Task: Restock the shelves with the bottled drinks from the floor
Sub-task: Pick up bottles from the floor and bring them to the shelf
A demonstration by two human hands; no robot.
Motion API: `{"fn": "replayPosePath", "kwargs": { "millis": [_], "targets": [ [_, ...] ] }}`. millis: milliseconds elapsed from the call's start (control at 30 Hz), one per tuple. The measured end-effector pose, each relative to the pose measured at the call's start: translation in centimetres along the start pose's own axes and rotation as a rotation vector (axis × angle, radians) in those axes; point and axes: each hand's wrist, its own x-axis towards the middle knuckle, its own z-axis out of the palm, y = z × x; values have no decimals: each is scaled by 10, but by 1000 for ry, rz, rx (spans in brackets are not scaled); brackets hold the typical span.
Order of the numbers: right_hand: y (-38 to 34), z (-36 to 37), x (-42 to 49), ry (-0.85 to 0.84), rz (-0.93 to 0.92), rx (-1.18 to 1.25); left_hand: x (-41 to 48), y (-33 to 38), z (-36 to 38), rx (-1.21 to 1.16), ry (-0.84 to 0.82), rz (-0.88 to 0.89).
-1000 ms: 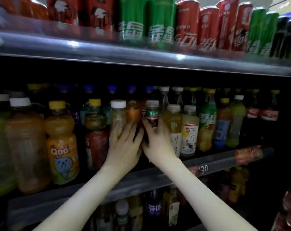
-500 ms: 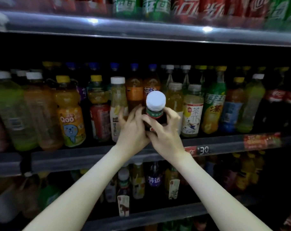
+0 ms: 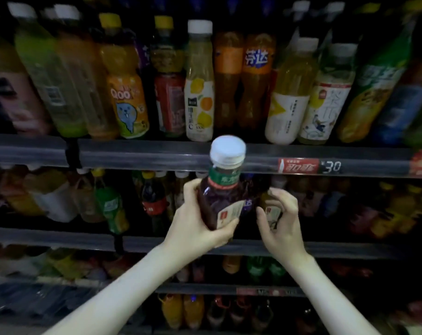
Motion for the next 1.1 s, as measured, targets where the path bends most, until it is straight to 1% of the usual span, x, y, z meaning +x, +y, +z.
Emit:
{"fn": "replayPosePath", "kwargs": {
  "millis": [33,100,133,167,200,267,333,400,567,667,833,933,1000,1100],
  "targets": [
    [11,3,-16,-17,188,-89,-9,-8,3,-11,-22,-77],
    [28,6,-32,-101,614,-183,-18,-20,10,-38,-69,-212],
    [37,7,-34,-146,770,-213,-21,-24,14,-57,-101,-268],
    [46,10,-33,-182,879,-235,-22,-27,18,-81,-129,-316],
    [53,12,-29,-217,951,-257,-24,-31,23,-109,-149,-360],
    [64,16,-20,-318,1027,-268,-28,-39,33,-175,-175,-448],
    [73,22,-13,-398,1068,-203,-33,-47,43,-232,-201,-541],
    [84,28,-10,-415,1099,-119,-36,-55,52,-271,-220,-630],
    [113,38,-15,-280,1126,-20,-40,-63,63,-345,-216,-772],
    [110,33,-19,-233,1110,16,-43,-69,66,-393,-182,-834],
    [84,8,-36,-158,1067,80,-49,-82,61,-410,-160,-894],
    [55,-12,-42,-137,996,94,-55,-88,56,-413,-154,-897],
    [28,-23,-44,-183,938,99,-63,-89,50,-426,-148,-896],
    [-13,-18,-48,-332,931,115,-82,-92,31,-454,-167,-907]
  ]
}}
